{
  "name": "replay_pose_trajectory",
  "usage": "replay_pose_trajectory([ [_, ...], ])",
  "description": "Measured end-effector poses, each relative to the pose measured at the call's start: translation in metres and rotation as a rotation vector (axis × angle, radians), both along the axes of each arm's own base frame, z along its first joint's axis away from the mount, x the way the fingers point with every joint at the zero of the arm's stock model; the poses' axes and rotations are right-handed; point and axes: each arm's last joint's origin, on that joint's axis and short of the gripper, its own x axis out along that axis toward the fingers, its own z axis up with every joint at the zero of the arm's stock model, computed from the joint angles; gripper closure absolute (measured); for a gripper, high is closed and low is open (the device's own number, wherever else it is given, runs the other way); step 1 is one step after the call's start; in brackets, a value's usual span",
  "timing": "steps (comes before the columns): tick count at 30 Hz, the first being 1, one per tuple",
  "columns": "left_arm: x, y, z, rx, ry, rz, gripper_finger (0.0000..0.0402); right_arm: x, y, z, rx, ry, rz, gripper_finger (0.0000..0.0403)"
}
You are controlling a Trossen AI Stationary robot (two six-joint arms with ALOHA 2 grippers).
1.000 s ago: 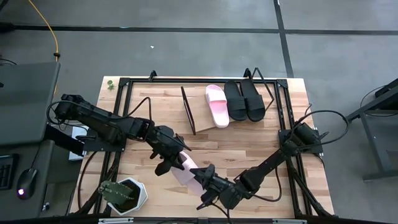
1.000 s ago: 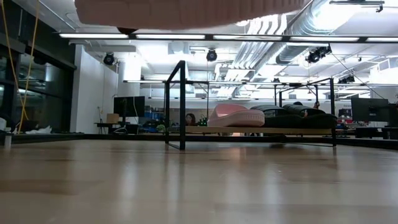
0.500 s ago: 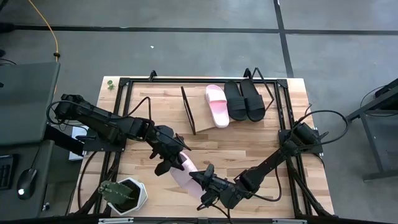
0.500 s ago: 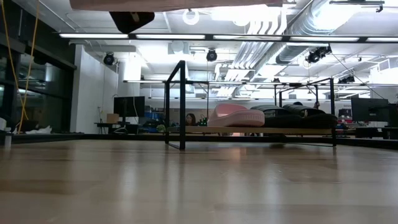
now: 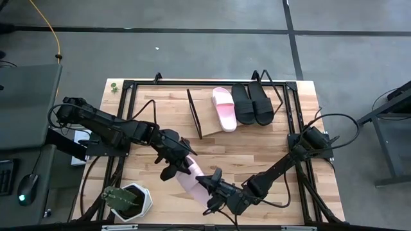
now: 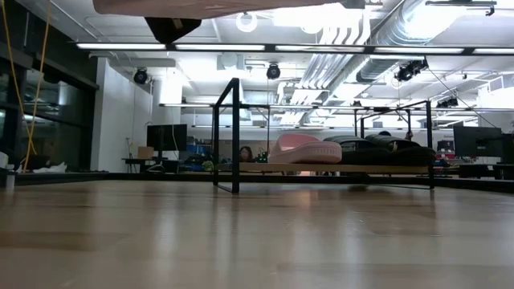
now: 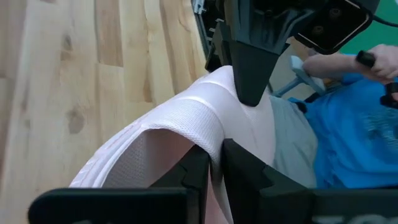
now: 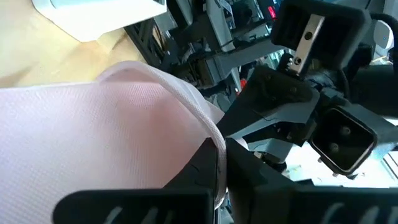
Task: Pick and place slides into the shelf
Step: Put the pink slipper on the shelf
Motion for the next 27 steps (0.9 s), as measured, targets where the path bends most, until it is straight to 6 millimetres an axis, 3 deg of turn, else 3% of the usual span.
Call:
replay_pose_trajectory([
  [7, -0.0009, 0.0009, -0.0009, 0.053, -0.008, -0.016, 0.0343, -0.0006, -0.0013, -0.0003, -0.004, -0.005, -0.042, 0.0402],
  [21, -0.0012, 0.0009, -0.0021, 0.069, -0.005, -0.017, 0.0232, -0.0006, -0.0015, 0.0078, 0.042, 0.029, -0.062, 0.0402],
  [27, -0.0063, 0.0024, 0.0046, 0.082, -0.028, -0.004, 0.0204, -0.0012, -0.0026, 0.0079, 0.027, 0.025, -0.098, 0.0403],
])
